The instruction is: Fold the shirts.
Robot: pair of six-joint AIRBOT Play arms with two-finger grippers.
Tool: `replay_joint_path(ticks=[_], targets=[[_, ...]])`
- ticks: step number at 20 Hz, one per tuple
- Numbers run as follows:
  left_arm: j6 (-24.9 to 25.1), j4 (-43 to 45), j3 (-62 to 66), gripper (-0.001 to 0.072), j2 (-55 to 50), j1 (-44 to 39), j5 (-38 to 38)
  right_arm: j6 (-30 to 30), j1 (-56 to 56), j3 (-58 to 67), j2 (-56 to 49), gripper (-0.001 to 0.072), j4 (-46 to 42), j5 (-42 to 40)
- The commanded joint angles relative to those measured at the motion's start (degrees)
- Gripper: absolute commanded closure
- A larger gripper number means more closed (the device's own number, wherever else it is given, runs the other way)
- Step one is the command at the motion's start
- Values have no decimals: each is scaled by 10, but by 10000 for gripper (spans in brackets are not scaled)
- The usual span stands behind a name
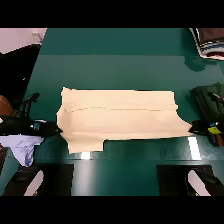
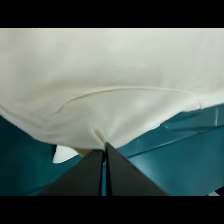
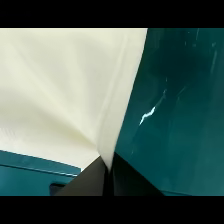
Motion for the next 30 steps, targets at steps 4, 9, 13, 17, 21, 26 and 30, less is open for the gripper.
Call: replay_joint_path(ticks=[4,9,13,17,21,26,30], targets=[[73,-3,147,685,-176,0,131,20,64,142,-164,694,-9,-100],[116,-31,249,684,-370,0,185,22,66,242,-309,693,56,-130],[125,-53,279,543,-450,0,225,22,62,288,-381,620,100,-147],[115,-57,300,188,-452,1,221,-13,32,305,-400,318,177,-133],[126,-63,332,682,-451,0,128,-38,-37,223,-351,318,177,-118],[125,-98,332,684,-451,-9,120,-85,-116,121,-365,86,240,-118],[115,-97,332,684,-451,-80,148,-108,-82,115,-416,89,310,-153]])
